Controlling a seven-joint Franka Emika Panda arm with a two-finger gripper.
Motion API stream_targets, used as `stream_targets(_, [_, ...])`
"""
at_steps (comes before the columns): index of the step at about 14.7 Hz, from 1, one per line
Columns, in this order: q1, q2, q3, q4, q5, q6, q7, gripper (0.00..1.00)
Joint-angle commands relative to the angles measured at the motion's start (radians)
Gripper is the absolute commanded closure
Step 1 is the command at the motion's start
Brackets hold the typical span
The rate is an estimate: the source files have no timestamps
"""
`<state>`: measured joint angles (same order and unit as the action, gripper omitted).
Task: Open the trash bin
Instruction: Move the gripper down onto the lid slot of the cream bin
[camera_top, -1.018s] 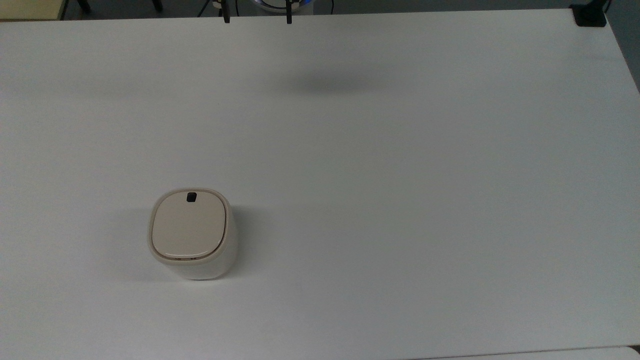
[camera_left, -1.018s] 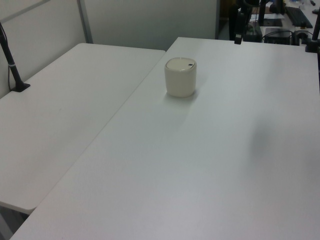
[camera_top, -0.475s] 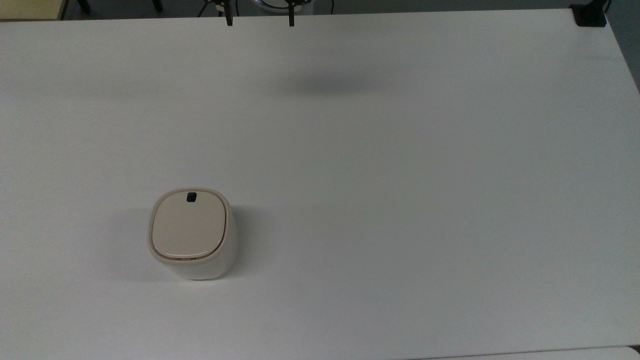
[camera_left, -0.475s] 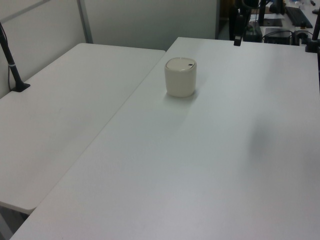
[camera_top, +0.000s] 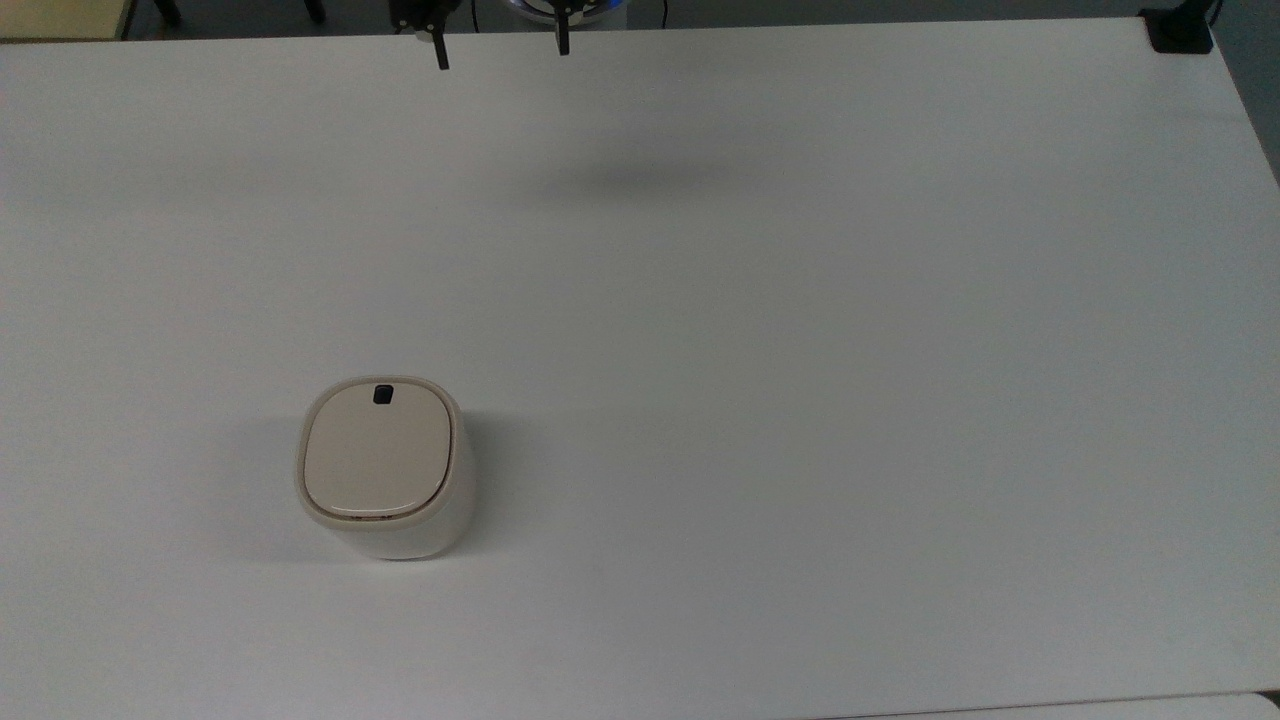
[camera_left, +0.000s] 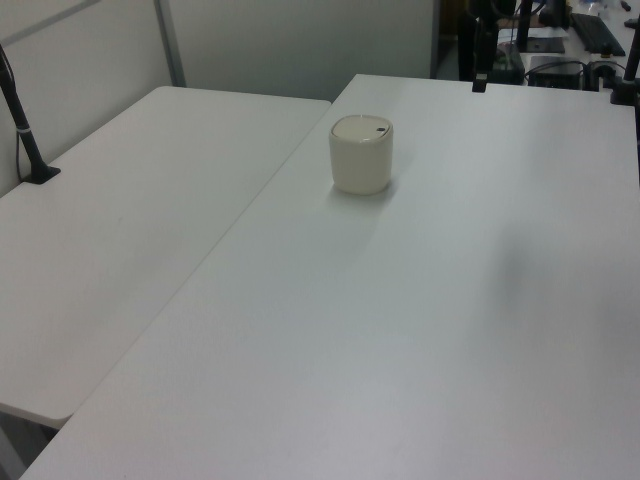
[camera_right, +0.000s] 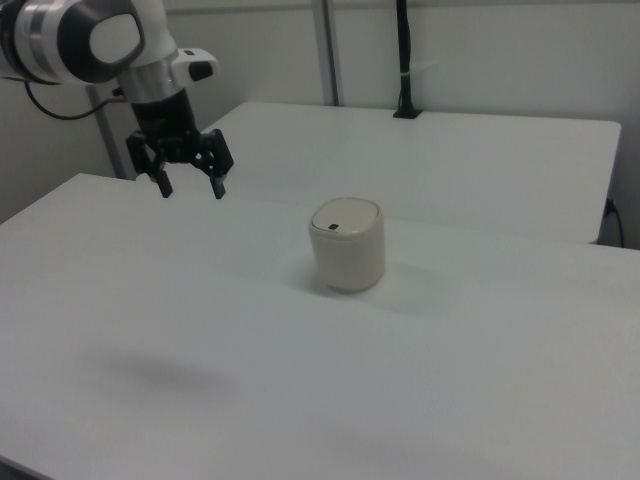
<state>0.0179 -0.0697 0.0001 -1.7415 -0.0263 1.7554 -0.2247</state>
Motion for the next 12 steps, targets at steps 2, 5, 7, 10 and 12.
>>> stream_targets(2, [-0.044,0.060,-0.002,0.034,-0.003,0.099,-0.045,0.88])
stream_targets(5, [-0.052,0.125,-0.008,0.039,0.000,0.272,0.086,1.00])
stream_targets(7, [-0.065,0.165,-0.020,0.037,0.000,0.425,0.239,1.00])
stream_targets(10, [-0.069,0.220,-0.054,0.036,0.003,0.583,0.350,1.00])
stream_targets(12, [-0.078,0.261,-0.069,0.033,0.034,0.680,0.360,1.00])
